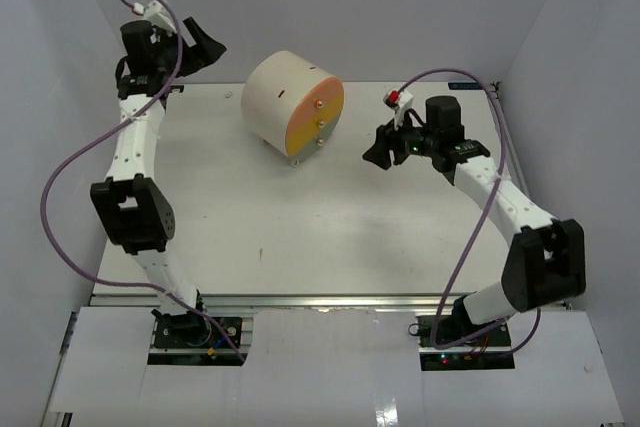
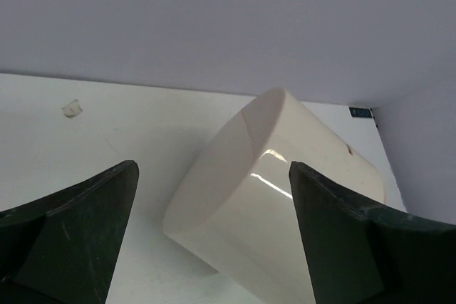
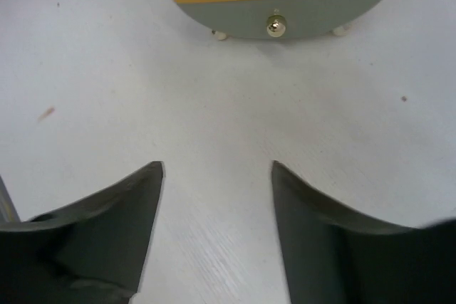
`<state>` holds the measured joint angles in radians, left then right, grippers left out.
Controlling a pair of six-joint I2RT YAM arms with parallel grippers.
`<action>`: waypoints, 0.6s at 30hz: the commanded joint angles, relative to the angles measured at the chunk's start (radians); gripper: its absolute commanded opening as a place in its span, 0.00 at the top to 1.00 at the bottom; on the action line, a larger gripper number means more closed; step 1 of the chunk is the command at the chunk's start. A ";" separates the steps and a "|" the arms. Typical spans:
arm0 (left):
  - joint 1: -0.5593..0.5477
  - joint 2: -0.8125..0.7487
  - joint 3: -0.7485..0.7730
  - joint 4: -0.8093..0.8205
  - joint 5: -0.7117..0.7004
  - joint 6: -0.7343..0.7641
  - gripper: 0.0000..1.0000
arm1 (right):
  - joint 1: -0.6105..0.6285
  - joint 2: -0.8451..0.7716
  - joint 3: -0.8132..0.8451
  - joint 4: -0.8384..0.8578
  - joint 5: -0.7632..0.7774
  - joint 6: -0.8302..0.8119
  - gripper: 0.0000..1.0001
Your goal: Organize the makeup
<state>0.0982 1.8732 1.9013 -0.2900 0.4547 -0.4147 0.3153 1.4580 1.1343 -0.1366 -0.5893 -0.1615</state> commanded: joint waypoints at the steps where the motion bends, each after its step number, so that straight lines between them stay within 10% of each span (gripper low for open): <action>1: -0.003 -0.319 -0.202 0.100 0.050 -0.007 0.02 | -0.023 -0.225 -0.100 -0.133 -0.054 -0.213 0.17; 10: -0.007 -0.907 -1.009 0.281 0.336 0.012 0.02 | -0.030 -0.530 -0.178 -0.239 0.001 -0.219 0.10; 18: -0.067 -1.192 -1.286 0.281 0.348 0.110 0.02 | -0.039 -0.649 -0.255 -0.212 0.151 -0.206 0.10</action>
<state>0.0616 0.7730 0.6795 -0.0570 0.7646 -0.3634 0.2882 0.8466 0.9343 -0.3622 -0.5366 -0.3664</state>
